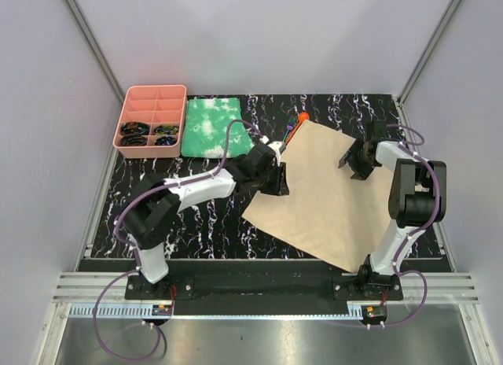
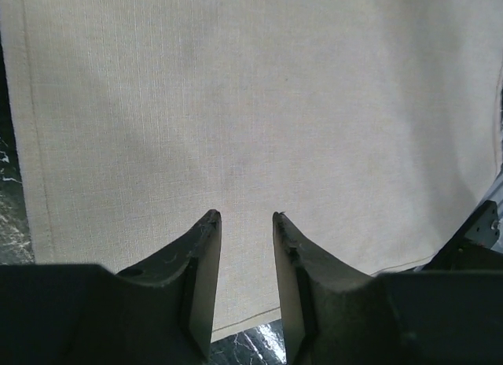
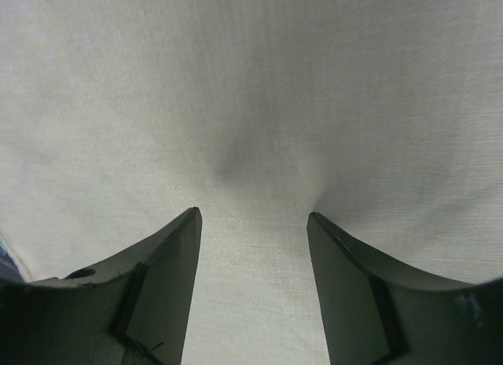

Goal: Fold the napkin into a case and place the utensils inside
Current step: Flatten out the crumpled napkin at the center of the board, then pick up the flattened napkin from the center of the board.

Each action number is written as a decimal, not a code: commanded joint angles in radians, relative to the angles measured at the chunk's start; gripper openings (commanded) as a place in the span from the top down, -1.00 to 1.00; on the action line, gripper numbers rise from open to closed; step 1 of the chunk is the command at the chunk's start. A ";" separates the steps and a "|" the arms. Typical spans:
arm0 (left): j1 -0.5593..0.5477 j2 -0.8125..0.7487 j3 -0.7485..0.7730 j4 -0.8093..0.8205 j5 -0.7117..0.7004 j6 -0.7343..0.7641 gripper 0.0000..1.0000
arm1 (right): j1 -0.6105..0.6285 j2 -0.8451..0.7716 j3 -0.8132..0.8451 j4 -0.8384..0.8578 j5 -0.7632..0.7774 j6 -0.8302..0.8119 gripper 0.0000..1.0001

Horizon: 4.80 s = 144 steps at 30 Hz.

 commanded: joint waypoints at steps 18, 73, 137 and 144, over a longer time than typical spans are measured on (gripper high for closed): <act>0.152 0.474 0.473 -0.140 0.066 -0.088 0.28 | -0.031 0.145 0.132 0.055 0.074 -0.037 -0.30; 0.084 -0.042 -0.048 -0.017 -0.031 -0.015 0.03 | -0.121 -0.368 -0.315 -0.110 0.114 -0.065 -0.56; 0.112 -0.296 -0.251 0.038 0.049 -0.083 -0.15 | -0.167 -0.161 -0.186 -0.156 0.119 0.054 -0.22; 0.114 -0.298 -0.249 0.033 0.049 -0.089 -0.15 | -0.055 0.011 0.044 -0.190 0.125 -0.060 -0.28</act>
